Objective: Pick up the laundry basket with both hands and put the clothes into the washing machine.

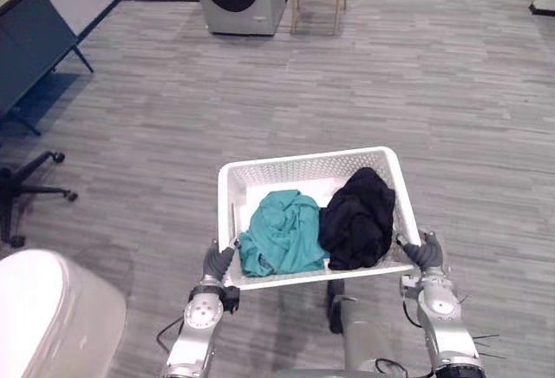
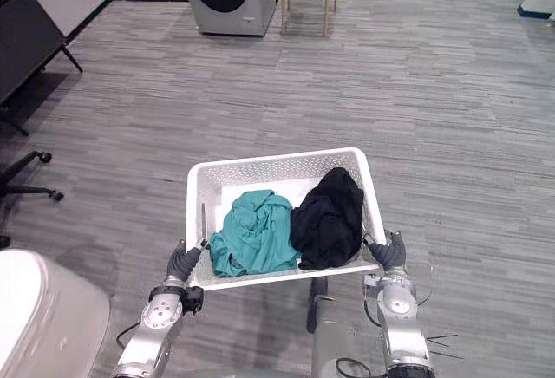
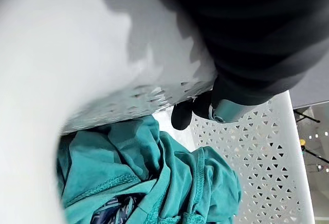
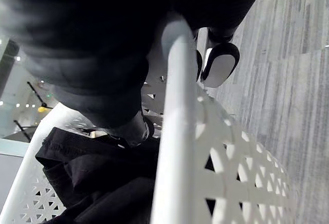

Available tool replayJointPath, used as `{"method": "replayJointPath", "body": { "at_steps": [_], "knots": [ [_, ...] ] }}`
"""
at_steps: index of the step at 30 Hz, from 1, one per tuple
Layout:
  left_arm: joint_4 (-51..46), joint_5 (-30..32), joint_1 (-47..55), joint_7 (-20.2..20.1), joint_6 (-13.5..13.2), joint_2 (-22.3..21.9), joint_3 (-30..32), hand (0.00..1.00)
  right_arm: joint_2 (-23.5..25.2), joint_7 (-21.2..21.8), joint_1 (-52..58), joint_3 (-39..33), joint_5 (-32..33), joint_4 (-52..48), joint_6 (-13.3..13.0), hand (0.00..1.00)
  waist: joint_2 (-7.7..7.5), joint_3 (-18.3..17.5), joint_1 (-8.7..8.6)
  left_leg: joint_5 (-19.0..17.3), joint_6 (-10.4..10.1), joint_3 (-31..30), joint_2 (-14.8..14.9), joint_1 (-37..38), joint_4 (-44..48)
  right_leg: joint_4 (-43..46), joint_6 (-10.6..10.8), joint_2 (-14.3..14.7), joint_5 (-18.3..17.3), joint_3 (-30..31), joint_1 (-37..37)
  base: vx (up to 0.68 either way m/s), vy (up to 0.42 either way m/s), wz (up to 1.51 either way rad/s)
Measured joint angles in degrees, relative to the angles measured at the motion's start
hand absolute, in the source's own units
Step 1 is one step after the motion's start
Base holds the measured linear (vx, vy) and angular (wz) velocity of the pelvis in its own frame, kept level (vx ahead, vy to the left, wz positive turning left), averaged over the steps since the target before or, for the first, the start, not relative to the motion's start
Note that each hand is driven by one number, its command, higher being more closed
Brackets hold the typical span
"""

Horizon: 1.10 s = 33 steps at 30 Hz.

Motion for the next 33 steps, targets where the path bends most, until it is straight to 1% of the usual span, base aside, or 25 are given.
{"method": "replayJointPath", "body": {
  "at_steps": [2,3,5,6,7,8,9,11,12,13,14,15,17,19,21,22,23,24,25,26,27,28,30,31,33],
  "knots": [
    [-1.4,-0.6,0.9,-0.4,-0.1,-0.2,0.0,1.0,-0.3,0.0,0.0,0.0,0.0,-2.6,0.0,1.0,-0.35,0.2,1.03,-4.2,1.3,3.0,-1.7,-5.5,-9.1,-4.3,0.1,0.0,-0.7,1.8,5.2,0.65,-0.052,-0.32],
    [-2.0,-0.6,1.1,-0.9,-0.4,-0.4,0.0,1.0,-1.2,0.0,-0.9,0.0,0.2,-2.7,-0.4,1.0,-0.48,0.3,1.53,-4.9,1.1,3.3,-4.7,-8.2,-21.9,-7.2,0.7,-0.2,-1.5,3.2,8.6,0.62,0.024,-0.47],
    [-2.7,-0.5,1.3,-1.2,-0.3,-0.8,0.0,1.0,-2.7,0.0,-3.3,0.3,0.6,-0.4,-0.7,1.0,0.45,0.1,2.9,-0.1,-4.1,1.0,-8.6,-8.2,-50.5,-10.6,2.1,-0.3,-3.4,6.2,13.7,0.68,0.112,-0.62],
    [-2.8,-0.5,1.4,-1.2,-0.3,-1.2,0.1,1.0,-3.4,0.0,-4.5,0.6,0.6,1.3,-0.8,1.0,0.67,0.2,3.46,4.1,-4.7,1.1,-8.6,-8.4,-54.1,-12.0,2.8,-0.2,-4.5,7.8,15.9,0.76,0.215,-0.84],
    [-2.8,-0.4,1.6,-1.1,-0.1,-0.6,0.1,1.0,-3.0,0.0,-5.1,1.2,0.6,2.9,-0.8,1.0,0.12,0.0,4.41,9.3,-2.2,1.9,-9.7,-7.3,-53.1,-12.5,4.3,-1.3,-6.0,9.7,18.4,0.65,0.216,-0.67],
    [-2.8,-0.4,1.7,-1.1,0.1,-0.2,0.3,1.0,-2.8,0.0,-5.1,1.4,0.6,3.3,-0.8,1.0,-0.93,-0.5,4.37,10.2,0.7,2.0,-11.2,-7.1,-52.6,-12.3,5.3,-2.7,-7.1,10.1,19.1,0.73,0.225,-0.34],
    [-2.7,-0.4,1.6,-1.1,0.3,-0.1,0.6,1.0,-2.5,0.1,-5.3,1.6,0.6,4.4,-0.8,1.0,-2.77,-1.4,3.65,8.3,5.4,2.8,-13.0,-7.3,-50.2,-9.2,8.2,-5.5,-9.2,10.4,18.4,0.76,0.219,-0.07],
    [-2.6,0.1,2.0,-1.1,0.5,-0.5,0.4,1.0,-2.4,0.1,-5.8,1.5,0.5,6.7,-0.8,1.0,-3.31,-1.2,3.33,3.7,6.6,5.4,-13.8,-6.0,-45.8,6.4,12.6,-7.3,-11.0,11.9,13.2,0.73,0.203,-0.27],
    [-2.5,0.1,2.5,-1.1,1.0,0.1,0.2,1.0,-1.5,0.1,-5.6,1.5,0.5,7.7,-0.8,1.0,-3.5,-1.0,3.08,-0.4,6.6,5.7,-14.6,-1.9,-45.9,23.7,20.8,-9.0,-8.6,11.8,7.1,0.67,0.186,-0.34],
    [-2.4,0.1,2.6,-1.1,1.7,1.5,-0.1,1.0,-0.6,0.1,-5.3,1.6,0.4,9.1,-0.7,1.0,-4.28,-0.6,2.51,-3.3,7.0,6.1,-16.0,3.4,-47.0,39.2,20.7,-12.0,-6.9,10.9,2.0,0.65,0.166,-0.23],
    [-2.4,0.1,2.6,-1.1,2.0,2.0,-0.3,1.0,-0.3,0.1,-5.0,1.7,0.4,9.4,-0.5,1.0,-4.51,-0.4,2.26,-4.3,7.1,6.3,-16.5,6.2,-47.7,44.4,17.9,-13.4,-7.4,9.8,0.1,0.63,0.125,-0.19],
    [-2.4,0.1,3.0,-0.9,2.2,2.3,-0.5,1.0,-0.1,0.1,-4.2,1.9,0.4,9.4,-0.3,1.0,-3.86,-0.4,1.95,-5.8,7.2,6.5,-16.4,11.8,-50.3,48.9,12.3,-14.9,-9.3,6.9,-3.4,0.48,0.065,-0.22],
    [-2.9,0.0,2.8,-0.8,2.2,3.4,-0.5,1.0,0.1,0.1,-4.3,2.4,0.5,8.8,-0.3,1.0,-2.95,-0.8,1.19,-7.7,6.5,6.1,-15.4,17.7,-54.9,45.9,8.3,-15.0,-11.4,2.3,-9.5,0.69,0.038,-0.17],
    [-2.9,-0.1,1.8,-0.8,2.0,5.2,-0.7,1.0,-0.1,0.2,-4.8,2.8,0.5,8.3,-1.0,1.0,-2.98,-0.8,0.81,-8.8,5.4,5.7,-15.2,21.7,-58.5,33.9,7.9,-14.6,-11.5,0.0,-15.9,0.64,-0.023,0.02],
    [-2.3,-0.1,0.6,-0.9,2.0,5.4,-1.4,1.0,-0.9,0.2,-4.9,2.7,0.5,8.5,-0.9,1.0,-3.67,-0.7,-1.06,-9.0,5.0,4.1,-15.4,27.3,-63.0,3.3,12.0,-13.9,-2.2,1.0,-18.0,0.62,-0.117,0.5],
    [-2.3,0.0,0.5,-0.9,2.0,5.4,-1.5,1.0,-1.1,0.2,-4.9,2.7,0.5,8.5,-0.9,1.0,-4.56,-0.5,-2.03,-9.5,4.1,2.9,-16.2,29.9,-64.2,-2.8,13.3,-14.5,0.6,2.1,-18.7,0.66,-0.173,0.59],
    [-2.1,0.1,0.6,-0.8,2.0,5.5,-1.8,1.0,-1.3,0.2,-4.7,2.8,0.4,8.5,-0.8,1.0,-4.89,-0.5,-2.18,-10.5,1.9,1.5,-16.3,32.2,-64.6,-5.5,12.6,-14.8,1.7,2.2,-19.1,0.71,-0.212,0.56],
    [-1.7,0.2,1.0,-0.8,2.0,5.9,-2.2,1.0,-1.4,0.2,-3.8,2.9,0.4,8.6,-0.6,1.0,-6.06,-1.2,-2.49,-11.8,0.0,-0.2,-16.5,35.8,-64.4,-5.6,9.7,-14.8,4.3,3.6,-18.8,0.74,-0.227,0.45],
    [-0.7,0.3,0.8,-0.8,2.0,5.4,-2.3,1.0,-1.4,0.2,-3.6,2.7,0.4,8.7,-0.3,1.0,-5.0,-1.8,-2.61,-11.9,-0.1,-1.0,-15.5,36.6,-63.7,-3.6,9.2,-14.0,9.6,3.8,-19.0,0.8,-0.243,0.48],
    [0.1,0.7,0.8,-0.8,2.0,3.4,-2.2,1.0,-1.9,0.2,-3.2,2.2,0.4,8.7,0.0,1.0,-2.18,-3.6,-2.53,-11.8,-0.3,-2.2,-12.0,34.6,-58.1,-0.7,7.8,-12.2,13.4,2.6,-19.0,0.78,-0.278,0.38],
    [0.1,0.8,0.7,-0.8,2.0,2.6,-2.2,1.0,-2.0,0.4,-3.1,1.6,0.4,8.7,0.1,1.0,-0.39,-4.1,-2.49,-11.0,-1.5,-3.2,-9.7,31.2,-50.3,1.3,7.0,-10.7,13.5,1.0,-18.8,0.9,-0.359,0.35],
    [0.1,1.2,0.3,-0.6,2.0,1.5,-1.9,1.0,-2.4,0.4,-3.5,1.5,0.5,8.7,0.1,1.0,2.22,-2.9,-2.42,-5.5,-4.0,-3.6,-5.3,26.0,-36.1,2.9,4.2,-8.0,9.8,-1.0,-16.0,0.73,-0.312,0.19],
    [0.7,1.2,1.0,-0.6,2.1,0.9,-1.0,1.0,-2.0,0.7,-3.2,2.2,0.6,8.5,0.6,1.0,3.35,-2.1,-1.23,8.7,-4.8,-3.6,0.1,17.4,-15.3,1.9,2.6,-4.8,5.2,-2.2,-8.8,0.78,-0.281,0.02],
    [0.7,1.1,1.0,-0.5,2.0,1.3,-1.2,1.0,-1.8,0.0,-2.7,2.0,0.8,7.7,0.7,1.0,2.84,-1.4,-0.25,4.4,-2.2,-3.1,1.8,9.8,-2.9,-0.6,1.9,-3.5,2.5,-2.8,-2.1,0.67,-0.229,0.03],
    [0.4,0.9,0.9,-0.4,2.0,1.2,-1.2,1.0,-2.0,-0.1,-2.8,2.0,1.2,5.7,0.7,1.0,1.54,-0.4,0.3,-0.4,0.4,-0.6,0.5,3.9,-1.7,-4.3,2.0,-3.5,1.0,-2.2,4.4,0.56,-0.145,0.04]
  ]
}}
